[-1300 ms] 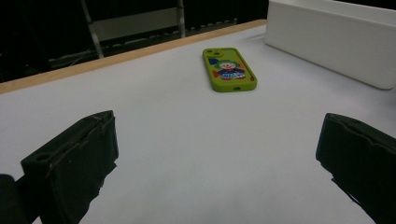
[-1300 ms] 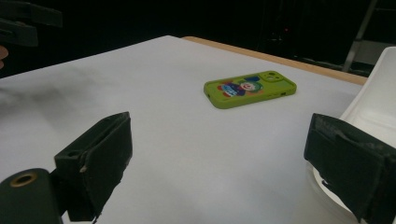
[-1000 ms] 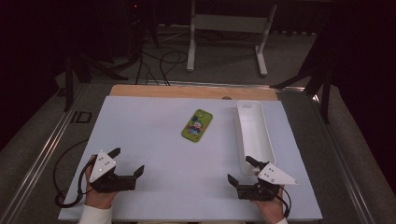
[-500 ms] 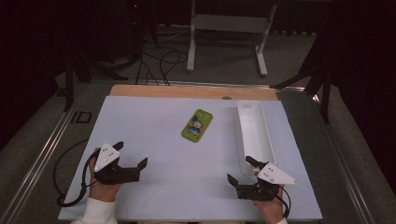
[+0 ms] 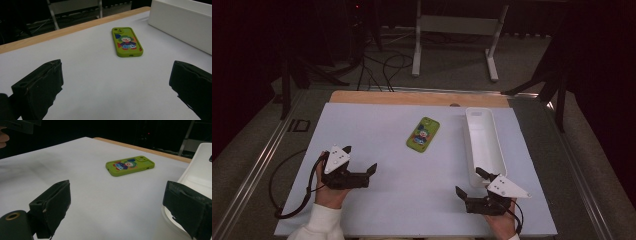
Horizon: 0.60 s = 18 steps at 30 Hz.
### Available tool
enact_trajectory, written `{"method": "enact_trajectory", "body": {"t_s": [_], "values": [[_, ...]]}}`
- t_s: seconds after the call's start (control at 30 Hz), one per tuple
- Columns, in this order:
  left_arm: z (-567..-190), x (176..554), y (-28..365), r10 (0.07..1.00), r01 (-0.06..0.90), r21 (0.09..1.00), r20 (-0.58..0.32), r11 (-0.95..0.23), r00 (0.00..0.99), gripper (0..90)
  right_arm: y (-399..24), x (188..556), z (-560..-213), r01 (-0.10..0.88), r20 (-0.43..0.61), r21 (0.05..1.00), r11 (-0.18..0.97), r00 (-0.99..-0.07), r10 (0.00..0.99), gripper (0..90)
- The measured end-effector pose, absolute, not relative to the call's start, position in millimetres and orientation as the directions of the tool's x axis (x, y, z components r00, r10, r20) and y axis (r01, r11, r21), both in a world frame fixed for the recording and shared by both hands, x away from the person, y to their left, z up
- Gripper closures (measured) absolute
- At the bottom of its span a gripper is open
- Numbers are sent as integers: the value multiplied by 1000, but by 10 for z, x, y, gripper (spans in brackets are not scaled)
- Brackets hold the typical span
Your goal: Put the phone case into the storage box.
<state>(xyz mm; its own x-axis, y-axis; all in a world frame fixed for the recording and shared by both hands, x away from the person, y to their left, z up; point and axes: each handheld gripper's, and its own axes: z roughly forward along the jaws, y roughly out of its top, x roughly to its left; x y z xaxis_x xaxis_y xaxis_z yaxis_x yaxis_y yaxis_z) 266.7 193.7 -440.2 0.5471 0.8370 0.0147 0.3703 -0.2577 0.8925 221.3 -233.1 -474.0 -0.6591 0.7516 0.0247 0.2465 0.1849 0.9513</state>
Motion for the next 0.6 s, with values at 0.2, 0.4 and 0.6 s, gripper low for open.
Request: {"method": "enact_trajectory", "body": {"t_s": [0.2,0.4,0.6], "values": [[-4391,2739,1887,840,382,889,4,-251,542,0,-2325,2212,-4744,249,27,951,185,-660,751,77],[-4400,2820,1848,847,400,883,-5,-245,531,0,-2330,2218,-4746,253,31,950,181,-656,754,77],[-4376,2889,1771,848,406,873,16,-270,530,0,-2322,2215,-4747,255,33,950,179,-653,756,77]]}}
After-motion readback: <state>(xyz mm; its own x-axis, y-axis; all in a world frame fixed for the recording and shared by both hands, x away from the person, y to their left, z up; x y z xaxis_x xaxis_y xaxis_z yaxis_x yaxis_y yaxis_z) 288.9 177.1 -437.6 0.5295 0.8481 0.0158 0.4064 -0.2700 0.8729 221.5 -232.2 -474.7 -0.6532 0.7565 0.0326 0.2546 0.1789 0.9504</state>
